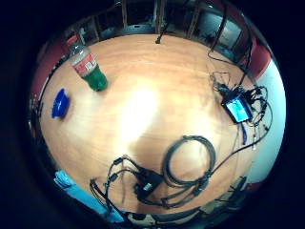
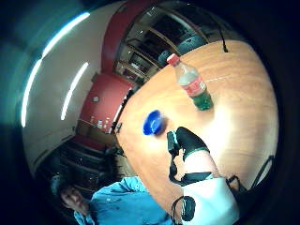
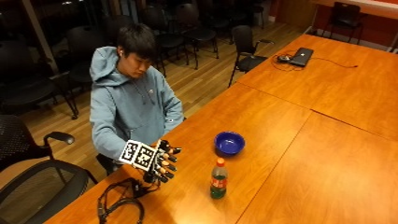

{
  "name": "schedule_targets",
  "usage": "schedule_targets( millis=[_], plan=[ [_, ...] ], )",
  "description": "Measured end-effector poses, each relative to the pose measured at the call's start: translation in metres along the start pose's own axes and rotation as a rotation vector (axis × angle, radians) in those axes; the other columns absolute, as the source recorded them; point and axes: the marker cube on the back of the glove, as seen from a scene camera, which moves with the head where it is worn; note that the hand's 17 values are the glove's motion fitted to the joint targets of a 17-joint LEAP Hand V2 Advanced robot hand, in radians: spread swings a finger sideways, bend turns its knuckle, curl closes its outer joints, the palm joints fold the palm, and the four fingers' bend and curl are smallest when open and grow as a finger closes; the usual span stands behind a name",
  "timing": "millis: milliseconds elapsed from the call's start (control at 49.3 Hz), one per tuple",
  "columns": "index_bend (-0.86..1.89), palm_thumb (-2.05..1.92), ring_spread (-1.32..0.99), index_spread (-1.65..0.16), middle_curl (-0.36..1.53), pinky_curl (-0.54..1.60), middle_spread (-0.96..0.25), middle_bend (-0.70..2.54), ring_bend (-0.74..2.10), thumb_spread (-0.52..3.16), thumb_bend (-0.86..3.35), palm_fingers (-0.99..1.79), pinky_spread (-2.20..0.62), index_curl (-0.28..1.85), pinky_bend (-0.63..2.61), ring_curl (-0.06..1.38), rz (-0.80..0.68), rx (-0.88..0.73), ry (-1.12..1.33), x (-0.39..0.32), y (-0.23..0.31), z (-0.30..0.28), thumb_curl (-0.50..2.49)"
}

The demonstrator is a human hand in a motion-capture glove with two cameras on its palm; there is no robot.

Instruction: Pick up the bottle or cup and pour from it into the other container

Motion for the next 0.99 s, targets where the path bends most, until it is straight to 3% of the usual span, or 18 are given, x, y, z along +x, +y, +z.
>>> schedule_targets(
  millis=[284, 994],
  plan=[
    [0.12, 0.66, 0.14, -0.32, 0.32, 0.29, 0.04, 0.20, 0.45, 0.91, -0.04, 0.04, 0.22, 0.19, 0.67, 0.31, 0.100, 0.070, -0.275, 0.018, -0.029, 0.026, 0.42],
    [0.12, 0.61, 0.14, -0.32, 0.33, 0.29, 0.06, 0.20, 0.49, 0.91, -0.03, 0.02, 0.22, 0.19, 0.72, 0.31, 0.160, 0.053, -0.451, 0.012, -0.083, 0.102, 0.38]
  ],
)
